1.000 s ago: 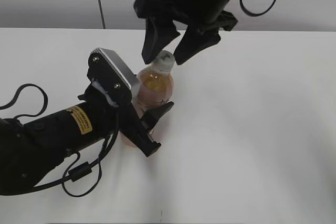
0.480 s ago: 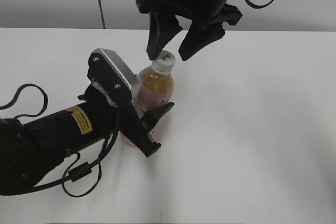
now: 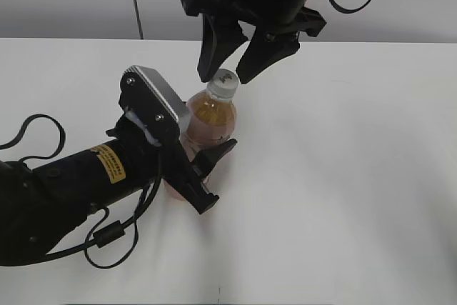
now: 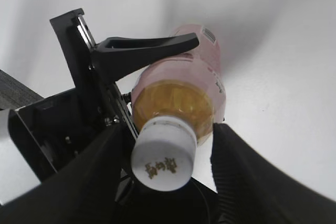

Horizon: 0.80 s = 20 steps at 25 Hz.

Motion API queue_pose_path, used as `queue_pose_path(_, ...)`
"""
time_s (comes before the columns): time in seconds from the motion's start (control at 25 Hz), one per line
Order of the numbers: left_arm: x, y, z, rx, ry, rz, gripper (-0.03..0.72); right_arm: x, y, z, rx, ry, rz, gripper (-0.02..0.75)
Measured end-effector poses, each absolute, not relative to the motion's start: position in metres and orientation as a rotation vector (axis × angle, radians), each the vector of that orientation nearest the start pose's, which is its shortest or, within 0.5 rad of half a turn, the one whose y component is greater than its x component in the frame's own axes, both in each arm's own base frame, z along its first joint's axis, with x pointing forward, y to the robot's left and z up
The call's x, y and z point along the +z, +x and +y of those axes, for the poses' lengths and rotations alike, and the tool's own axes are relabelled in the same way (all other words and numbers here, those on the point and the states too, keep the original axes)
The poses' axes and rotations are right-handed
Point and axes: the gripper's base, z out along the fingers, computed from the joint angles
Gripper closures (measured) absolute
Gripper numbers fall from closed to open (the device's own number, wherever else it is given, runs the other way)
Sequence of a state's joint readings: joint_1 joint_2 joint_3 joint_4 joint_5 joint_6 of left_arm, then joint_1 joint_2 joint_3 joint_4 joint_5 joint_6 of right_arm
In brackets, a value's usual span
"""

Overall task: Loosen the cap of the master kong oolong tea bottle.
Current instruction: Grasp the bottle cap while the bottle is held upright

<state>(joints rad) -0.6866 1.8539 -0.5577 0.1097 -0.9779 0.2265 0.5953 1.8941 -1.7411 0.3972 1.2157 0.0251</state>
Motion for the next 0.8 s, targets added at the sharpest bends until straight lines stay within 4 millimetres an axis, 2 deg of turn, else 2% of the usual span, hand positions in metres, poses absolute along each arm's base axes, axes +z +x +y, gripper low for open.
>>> queue_pose_path(0.8, 0.1356, 0.2372, -0.2051, -0.365, 0.909, 1.575, 0.260, 0.3033, 0.3151, 0.2555, 0.680, -0.708, 2.825, 0.325)
